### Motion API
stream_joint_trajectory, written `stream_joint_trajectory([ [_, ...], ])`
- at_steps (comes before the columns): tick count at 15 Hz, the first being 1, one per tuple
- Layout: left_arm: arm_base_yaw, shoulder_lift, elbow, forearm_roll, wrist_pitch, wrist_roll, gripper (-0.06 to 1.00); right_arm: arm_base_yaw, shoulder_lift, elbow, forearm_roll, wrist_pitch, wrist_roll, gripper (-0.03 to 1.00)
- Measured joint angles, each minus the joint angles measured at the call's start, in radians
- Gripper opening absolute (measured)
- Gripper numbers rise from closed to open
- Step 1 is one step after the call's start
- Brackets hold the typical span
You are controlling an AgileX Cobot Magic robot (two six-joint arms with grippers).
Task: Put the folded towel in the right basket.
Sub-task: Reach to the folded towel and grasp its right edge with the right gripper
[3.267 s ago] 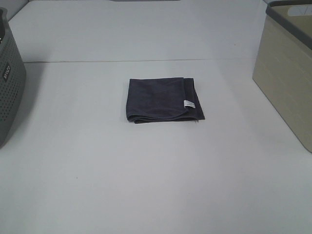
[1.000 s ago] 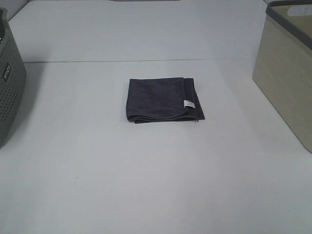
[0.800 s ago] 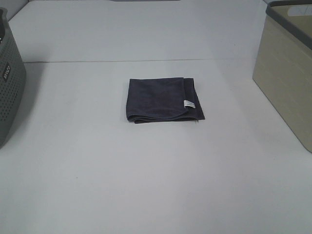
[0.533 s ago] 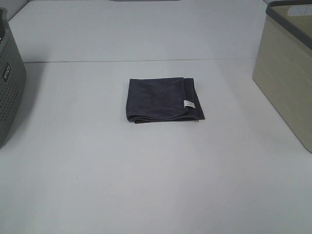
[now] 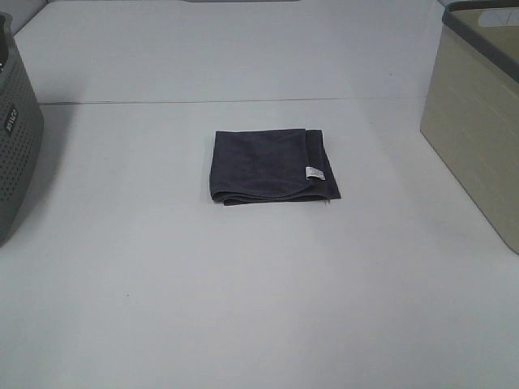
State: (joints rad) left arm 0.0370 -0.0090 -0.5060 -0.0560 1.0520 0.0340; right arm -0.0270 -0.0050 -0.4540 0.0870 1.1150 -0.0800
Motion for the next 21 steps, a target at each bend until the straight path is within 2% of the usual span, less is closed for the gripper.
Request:
stream_joint_trajectory([
  [2,0.0,0.0,0.0,0.0,0.0,0.0,0.99,0.0,0.032,-0.03,0.001,0.014,-0.006,0.97],
  [3,0.0,0.0,0.0,0.0,0.0,0.0,0.99,0.0,0.24,-0.169,0.015,0.087,-0.005,0.97],
  [4,0.0,0.0,0.0,0.0,0.0,0.0,0.99,0.0,0.388,-0.26,0.036,0.106,-0.003,0.97],
  [7,0.0,0.0,0.0,0.0,0.0,0.0,0.99,0.0,0.743,-0.553,0.105,0.107,-0.002,0.97],
  [10,0.0,0.0,0.0,0.0,0.0,0.0,0.99,0.0,0.961,-0.732,0.12,0.106,-0.002,0.97],
  [12,0.0,0.0,0.0,0.0,0.0,0.0,0.99,0.0,1.111,-0.839,0.171,0.105,-0.007,0.97],
  [15,0.0,0.0,0.0,0.0,0.0,0.0,0.99,0.0,1.341,-0.91,0.385,0.092,-0.069,0.97],
  [16,0.0,0.0,0.0,0.0,0.0,0.0,0.99,0.0,1.376,-0.915,0.412,0.083,-0.078,0.97],
  [17,0.0,0.0,0.0,0.0,0.0,0.0,0.99,0.0,1.561,-0.939,0.523,0.031,-0.142,0.97],
  [18,0.0,0.0,0.0,0.0,0.0,0.0,0.99,0.006,1.642,-0.96,0.552,0.015,-0.163,0.97],
  [21,0.0,0.0,0.0,0.0,0.0,0.0,0.99,0.073,1.836,-1.068,0.549,-0.025,-0.178,0.97],
])
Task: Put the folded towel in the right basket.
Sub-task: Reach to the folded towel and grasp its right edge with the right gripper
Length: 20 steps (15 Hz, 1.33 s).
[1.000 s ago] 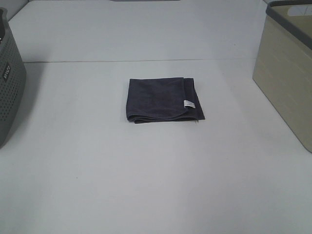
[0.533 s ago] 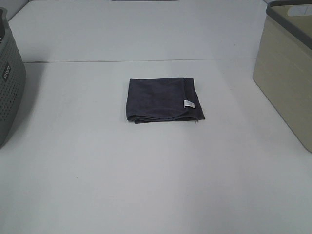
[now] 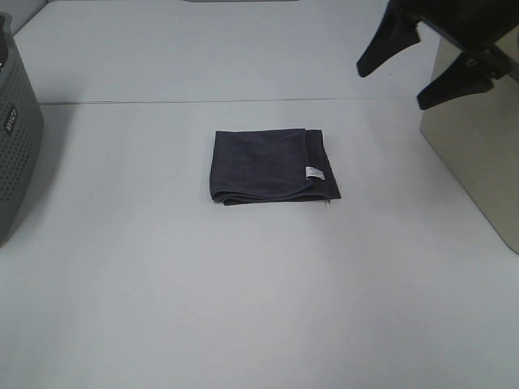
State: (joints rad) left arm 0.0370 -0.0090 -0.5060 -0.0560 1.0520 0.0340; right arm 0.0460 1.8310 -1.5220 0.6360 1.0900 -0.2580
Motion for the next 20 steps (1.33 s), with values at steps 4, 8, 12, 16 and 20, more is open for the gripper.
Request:
stream_joint_trajectory([
  [4,0.0,0.0,0.0,0.0,0.0,0.0,0.99,0.046,0.326,-0.313,-0.017,0.001,0.023,0.97],
  [8,0.0,0.0,0.0,0.0,0.0,0.0,0.99,0.083,0.536,-0.462,-0.027,-0.002,0.066,0.96],
  [12,0.0,0.0,0.0,0.0,0.0,0.0,0.99,0.103,0.635,-0.478,-0.096,-0.055,0.093,0.96],
  [16,0.0,0.0,0.0,0.0,0.0,0.0,0.99,0.103,0.652,-0.493,-0.153,-0.06,0.136,0.95],
  [20,0.0,0.0,0.0,0.0,0.0,0.0,0.99,0.159,0.709,-0.516,-0.043,-0.073,0.146,0.92],
])
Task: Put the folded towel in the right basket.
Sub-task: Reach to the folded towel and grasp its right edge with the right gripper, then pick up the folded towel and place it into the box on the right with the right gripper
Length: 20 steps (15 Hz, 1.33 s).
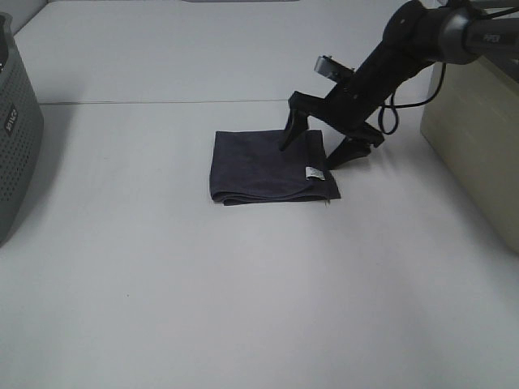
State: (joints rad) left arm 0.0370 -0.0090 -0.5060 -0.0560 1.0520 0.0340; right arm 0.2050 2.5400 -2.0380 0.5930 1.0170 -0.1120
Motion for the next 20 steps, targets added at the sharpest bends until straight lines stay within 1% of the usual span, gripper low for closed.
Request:
stream_joint_trajectory([
  [1,0.0,0.0,0.0,0.0,0.0,0.0,0.99,0.032,0.012,-0.004,0.022,-0.015,0.007,0.88],
  [2,0.0,0.0,0.0,0.0,0.0,0.0,0.99,0.065,0.022,-0.008,0.031,-0.04,0.022,0.77],
  [4,0.0,0.0,0.0,0.0,0.0,0.0,0.99,0.123,0.045,-0.008,0.055,-0.094,0.034,0.36],
  [5,0.0,0.0,0.0,0.0,0.0,0.0,0.99,0.138,0.051,-0.008,0.067,-0.115,0.039,0.15],
  [6,0.0,0.0,0.0,0.0,0.0,0.0,0.99,0.143,0.054,-0.008,0.073,-0.127,0.044,0.06],
  [9,0.0,0.0,0.0,0.0,0.0,0.0,0.99,0.145,0.054,-0.008,0.079,-0.126,0.048,0.06],
  [11,0.0,0.0,0.0,0.0,0.0,0.0,0.99,0.144,0.051,-0.041,0.069,-0.092,0.047,0.06],
  [12,0.0,0.0,0.0,0.0,0.0,0.0,0.99,0.144,0.048,-0.073,0.038,-0.046,0.04,0.06],
  [13,0.0,0.0,0.0,0.0,0.0,0.0,0.99,0.14,0.04,-0.113,-0.007,0.027,0.029,0.06],
  [14,0.0,0.0,0.0,0.0,0.0,0.0,0.99,0.13,0.022,-0.167,-0.023,0.091,0.026,0.06],
  [15,0.0,0.0,0.0,0.0,0.0,0.0,0.99,0.106,-0.015,-0.237,-0.029,0.147,0.026,0.06],
  [16,0.0,0.0,0.0,0.0,0.0,0.0,0.99,0.077,-0.064,-0.308,-0.033,0.176,0.026,0.06],
  [17,0.0,0.0,0.0,0.0,0.0,0.0,0.99,0.019,-0.152,-0.393,-0.058,0.185,0.029,0.06],
  [18,0.0,0.0,0.0,0.0,0.0,0.0,0.99,-0.019,-0.205,-0.427,-0.094,0.185,0.03,0.06],
  [20,0.0,0.0,0.0,0.0,0.0,0.0,0.99,-0.118,-0.331,-0.441,-0.149,0.188,0.03,0.06],
])
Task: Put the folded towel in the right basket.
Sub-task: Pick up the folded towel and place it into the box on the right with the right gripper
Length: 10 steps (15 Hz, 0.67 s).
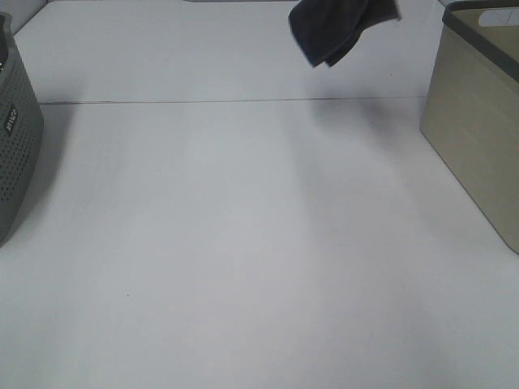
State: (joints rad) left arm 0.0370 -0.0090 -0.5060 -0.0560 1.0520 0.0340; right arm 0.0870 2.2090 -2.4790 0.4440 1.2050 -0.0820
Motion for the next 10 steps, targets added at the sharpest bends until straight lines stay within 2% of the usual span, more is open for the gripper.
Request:
stream_joint_trajectory([
  [5,0.0,0.0,0.0,0.0,0.0,0.0,0.99,-0.269,-0.133,0.013,-0.122,0.004,0.0,0.06],
  [7,0.0,0.0,0.0,0.0,0.0,0.0,0.99,-0.397,-0.135,0.108,-0.169,0.009,0.002,0.06],
  [8,0.0,0.0,0.0,0.0,0.0,0.0,0.99,-0.411,-0.135,0.129,-0.176,0.008,0.004,0.06],
  [9,0.0,0.0,0.0,0.0,0.0,0.0,0.99,-0.427,-0.135,0.168,-0.196,0.008,0.011,0.12],
  [10,0.0,0.0,0.0,0.0,0.0,0.0,0.99,-0.429,-0.135,0.204,-0.229,0.011,0.019,0.27],
])
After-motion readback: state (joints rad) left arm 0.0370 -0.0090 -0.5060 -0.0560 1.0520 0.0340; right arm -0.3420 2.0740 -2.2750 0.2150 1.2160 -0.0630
